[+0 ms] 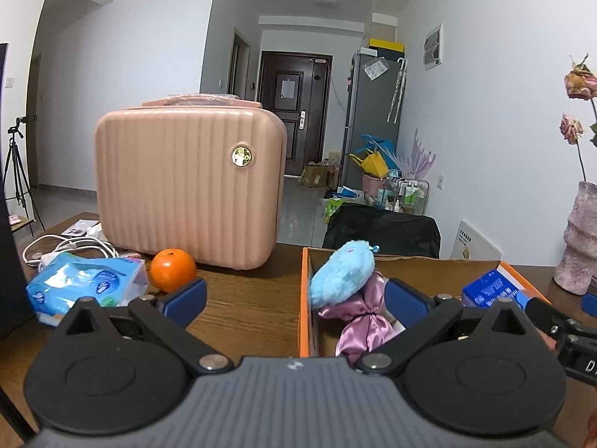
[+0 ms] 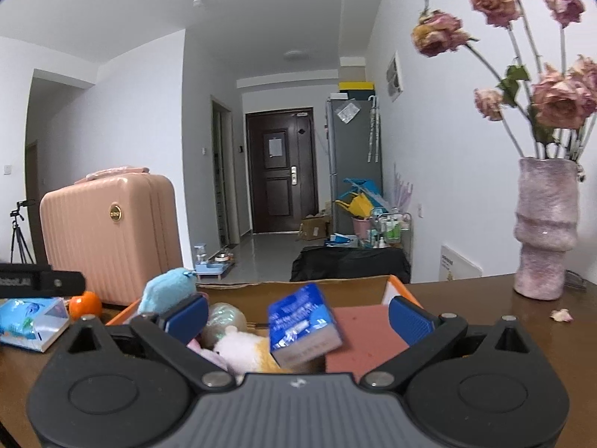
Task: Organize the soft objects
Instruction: 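Withdraw both tools up and away from the box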
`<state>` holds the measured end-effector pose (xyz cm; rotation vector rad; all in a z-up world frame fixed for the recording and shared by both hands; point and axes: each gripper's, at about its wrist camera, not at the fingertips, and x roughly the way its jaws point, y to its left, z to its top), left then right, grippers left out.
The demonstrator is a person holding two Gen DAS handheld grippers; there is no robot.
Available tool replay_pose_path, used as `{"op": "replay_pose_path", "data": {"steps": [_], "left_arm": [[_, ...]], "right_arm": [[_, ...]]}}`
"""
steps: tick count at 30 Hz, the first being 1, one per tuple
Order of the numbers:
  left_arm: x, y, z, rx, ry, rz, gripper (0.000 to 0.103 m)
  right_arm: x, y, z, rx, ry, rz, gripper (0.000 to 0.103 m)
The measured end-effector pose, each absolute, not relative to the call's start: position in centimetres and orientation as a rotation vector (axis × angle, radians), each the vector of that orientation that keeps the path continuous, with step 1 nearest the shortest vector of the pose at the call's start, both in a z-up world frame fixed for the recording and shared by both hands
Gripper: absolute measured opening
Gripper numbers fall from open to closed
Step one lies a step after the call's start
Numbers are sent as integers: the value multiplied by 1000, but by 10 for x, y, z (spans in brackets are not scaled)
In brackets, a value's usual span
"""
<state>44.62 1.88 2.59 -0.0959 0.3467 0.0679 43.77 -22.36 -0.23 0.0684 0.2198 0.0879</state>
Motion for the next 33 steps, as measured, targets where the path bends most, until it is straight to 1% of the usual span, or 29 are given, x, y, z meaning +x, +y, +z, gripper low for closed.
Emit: {"op": "replay_pose_path", "data": {"steps": [10,26,33], "left_arm": [[381,25,22,-71,319,63,103],[243,39,16,-77,269,32,103],[203,37,13,-69,310,-10,103]], "right_arm": [[366,-238,-6,58,210,67,103],[234,-255,-5,67,170,43,103],[185,-257,-6,44,177,37,103]]}}
